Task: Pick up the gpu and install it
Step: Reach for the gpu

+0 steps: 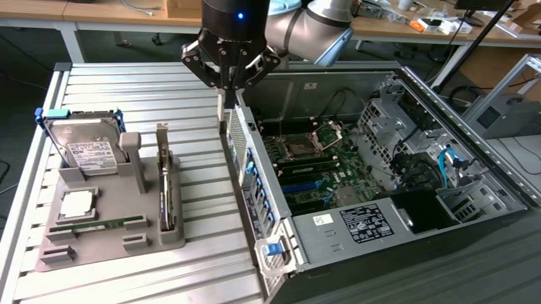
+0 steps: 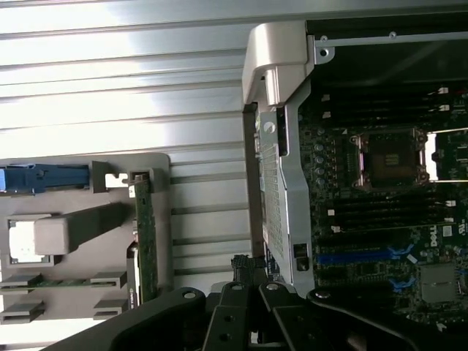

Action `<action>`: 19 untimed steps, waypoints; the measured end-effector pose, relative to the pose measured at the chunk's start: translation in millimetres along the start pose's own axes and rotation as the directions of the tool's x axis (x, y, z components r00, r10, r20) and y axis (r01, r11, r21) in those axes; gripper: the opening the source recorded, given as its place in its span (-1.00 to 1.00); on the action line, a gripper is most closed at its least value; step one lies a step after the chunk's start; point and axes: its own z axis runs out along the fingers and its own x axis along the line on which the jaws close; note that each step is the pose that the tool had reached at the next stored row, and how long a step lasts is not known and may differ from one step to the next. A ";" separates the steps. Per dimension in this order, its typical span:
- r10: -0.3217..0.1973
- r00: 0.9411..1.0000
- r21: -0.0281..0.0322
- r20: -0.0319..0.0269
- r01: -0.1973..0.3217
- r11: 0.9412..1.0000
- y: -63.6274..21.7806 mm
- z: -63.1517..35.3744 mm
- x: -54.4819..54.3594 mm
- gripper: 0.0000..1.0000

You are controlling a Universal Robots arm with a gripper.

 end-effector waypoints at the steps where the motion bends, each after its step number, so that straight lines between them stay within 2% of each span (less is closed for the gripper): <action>1: 0.000 1.000 0.000 0.000 0.000 1.000 -0.1 0.0 0.5 -0.79; 19: 0.000 1.000 0.000 0.000 0.000 1.000 -1.0 -0.4 13.0 -0.79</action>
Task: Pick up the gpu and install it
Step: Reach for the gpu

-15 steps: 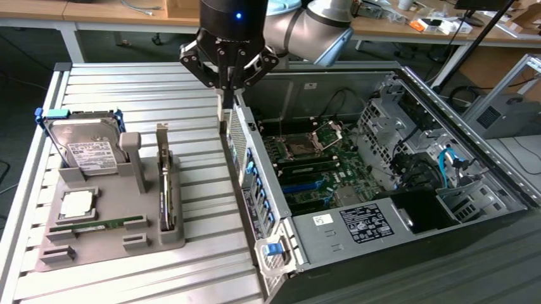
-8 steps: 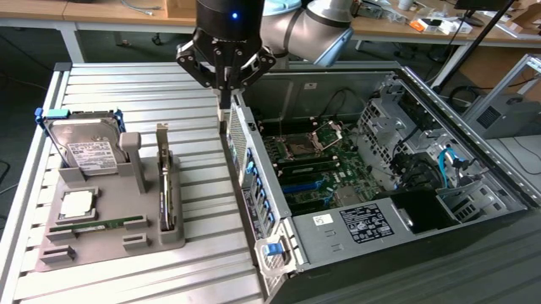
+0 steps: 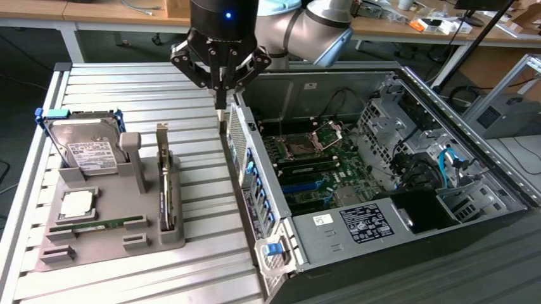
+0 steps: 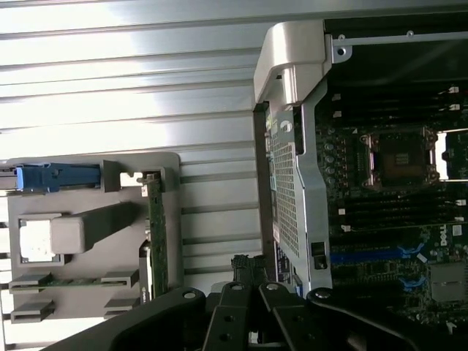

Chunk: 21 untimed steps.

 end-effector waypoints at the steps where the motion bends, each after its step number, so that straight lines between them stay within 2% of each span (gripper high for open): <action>1: 0.000 1.000 0.000 0.000 0.000 1.000 -0.1 0.0 0.7 -0.79; 21: 0.000 1.000 0.000 0.000 0.000 1.000 -1.1 -0.4 14.6 -0.79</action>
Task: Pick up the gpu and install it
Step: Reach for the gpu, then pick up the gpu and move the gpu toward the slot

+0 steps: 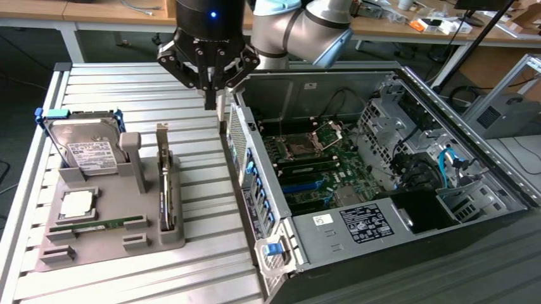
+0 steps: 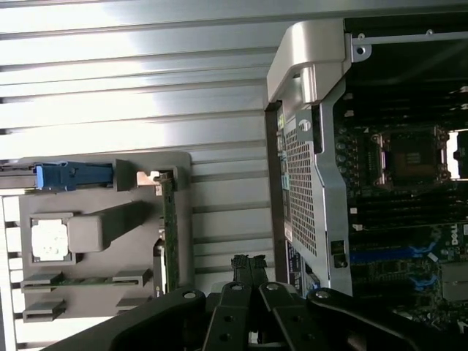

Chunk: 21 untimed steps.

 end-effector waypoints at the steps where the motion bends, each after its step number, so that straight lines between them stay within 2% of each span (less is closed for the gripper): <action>1: 0.000 1.000 0.000 0.000 0.000 1.000 0.0 0.0 0.6 -0.79; 14: 0.000 1.000 0.000 0.000 0.000 1.000 -0.8 -0.3 11.2 -0.79; 21: 0.000 1.000 0.000 0.000 0.000 1.000 -1.0 -0.4 12.7 -0.79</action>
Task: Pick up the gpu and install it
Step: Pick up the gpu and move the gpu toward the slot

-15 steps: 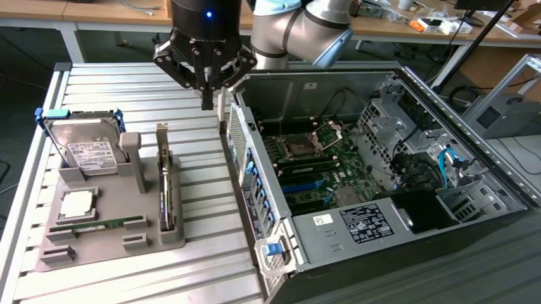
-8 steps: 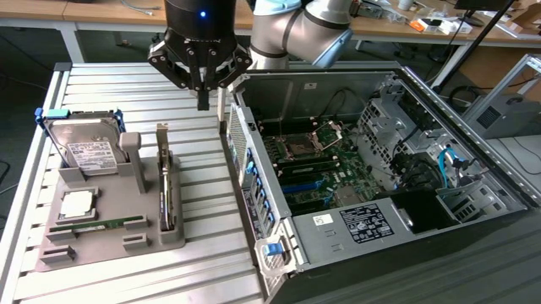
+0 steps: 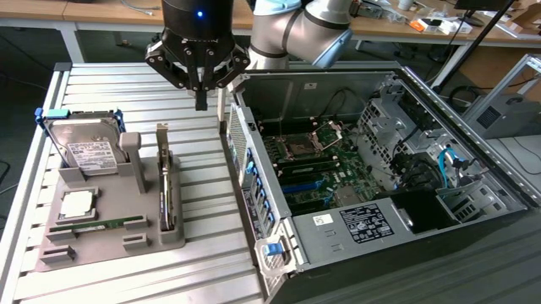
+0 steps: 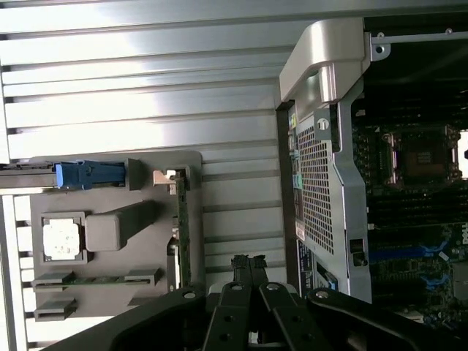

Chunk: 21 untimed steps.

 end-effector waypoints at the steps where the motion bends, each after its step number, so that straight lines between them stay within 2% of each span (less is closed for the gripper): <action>1: 0.000 1.000 0.000 0.000 0.000 1.000 0.0 0.0 0.0 -0.79; 10: 0.000 1.000 0.000 0.000 0.000 1.000 0.0 0.0 0.0 -0.79; 11: 0.000 1.000 0.000 0.000 0.000 1.000 0.0 0.0 0.0 -0.66; 12: 0.000 1.000 0.000 0.000 0.000 1.000 0.0 0.0 0.0 -0.66; 13: 0.000 1.000 0.000 0.000 0.000 1.000 0.0 0.0 0.0 -0.53; 14: 0.000 1.000 0.000 0.000 0.000 1.000 0.0 0.0 0.0 -0.53; 15: 0.000 1.000 0.000 0.000 0.000 1.000 0.0 0.0 0.0 -0.40; 16: 0.000 1.000 0.000 0.000 0.000 1.000 0.0 0.0 0.0 -0.40; 17: 0.000 1.000 0.000 0.000 0.000 1.000 0.0 0.0 0.0 -0.28; 20: 0.000 1.000 0.000 0.000 0.000 1.000 0.0 0.0 0.0 -0.25; 21: 0.000 1.000 0.000 0.000 0.000 1.000 0.0 0.0 0.0 -0.14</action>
